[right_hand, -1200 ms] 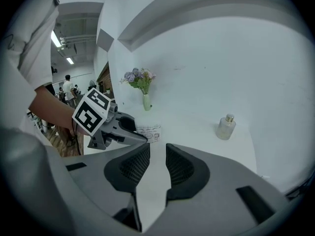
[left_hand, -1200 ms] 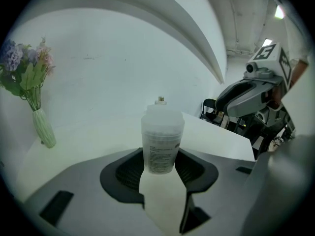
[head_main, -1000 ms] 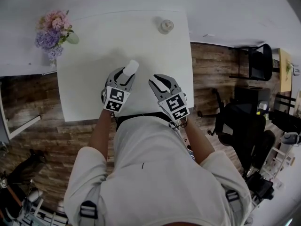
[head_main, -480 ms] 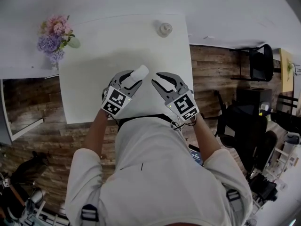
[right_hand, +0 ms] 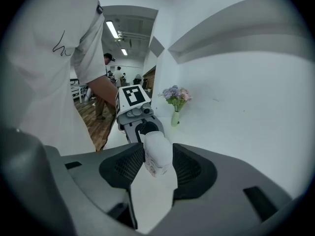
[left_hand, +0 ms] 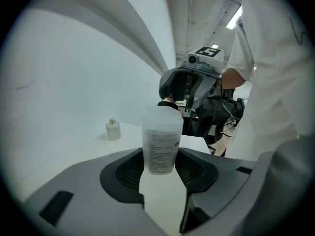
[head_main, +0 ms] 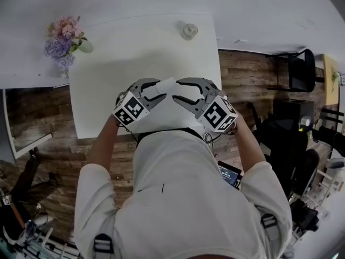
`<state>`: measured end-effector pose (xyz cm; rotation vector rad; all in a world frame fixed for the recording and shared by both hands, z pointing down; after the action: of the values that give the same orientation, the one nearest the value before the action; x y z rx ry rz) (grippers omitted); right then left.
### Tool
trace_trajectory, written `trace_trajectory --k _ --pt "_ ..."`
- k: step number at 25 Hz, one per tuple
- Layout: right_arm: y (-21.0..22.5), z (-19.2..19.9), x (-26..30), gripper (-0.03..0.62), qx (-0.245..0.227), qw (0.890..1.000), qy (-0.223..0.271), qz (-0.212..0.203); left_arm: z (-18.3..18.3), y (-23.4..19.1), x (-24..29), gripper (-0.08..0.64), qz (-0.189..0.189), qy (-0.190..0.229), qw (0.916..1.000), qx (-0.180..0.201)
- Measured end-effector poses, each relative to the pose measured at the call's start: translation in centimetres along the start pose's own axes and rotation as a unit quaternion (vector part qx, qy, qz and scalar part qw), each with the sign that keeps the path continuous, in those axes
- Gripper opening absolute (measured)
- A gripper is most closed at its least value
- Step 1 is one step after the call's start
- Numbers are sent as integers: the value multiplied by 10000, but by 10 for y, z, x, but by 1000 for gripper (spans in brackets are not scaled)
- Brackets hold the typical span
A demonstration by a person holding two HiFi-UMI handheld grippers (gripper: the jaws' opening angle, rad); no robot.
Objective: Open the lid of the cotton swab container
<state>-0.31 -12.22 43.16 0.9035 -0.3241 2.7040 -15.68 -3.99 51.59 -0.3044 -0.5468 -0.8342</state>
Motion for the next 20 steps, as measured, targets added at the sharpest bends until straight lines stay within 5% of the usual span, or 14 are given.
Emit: trace_trajectory --k 6,20 --pt "-2 -10 5 227 -457 9974 -147 -543 -1 3 -12 206 412 -50 9987 283" --pt "0 -6 21 221 -379 9936 -138 -1055 -2 15 -13 206 509 -33 9972 554"
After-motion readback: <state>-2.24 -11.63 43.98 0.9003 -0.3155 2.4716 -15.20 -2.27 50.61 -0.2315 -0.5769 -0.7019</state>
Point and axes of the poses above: the fingertips, and each gripper's own axes: x forward along the fingers, y to its right, z out of its underside, the point moved 10 cm from there along -x, backward along the fingers, and after that the axes turned 3 degrees about -y, right-handed, at the moved point
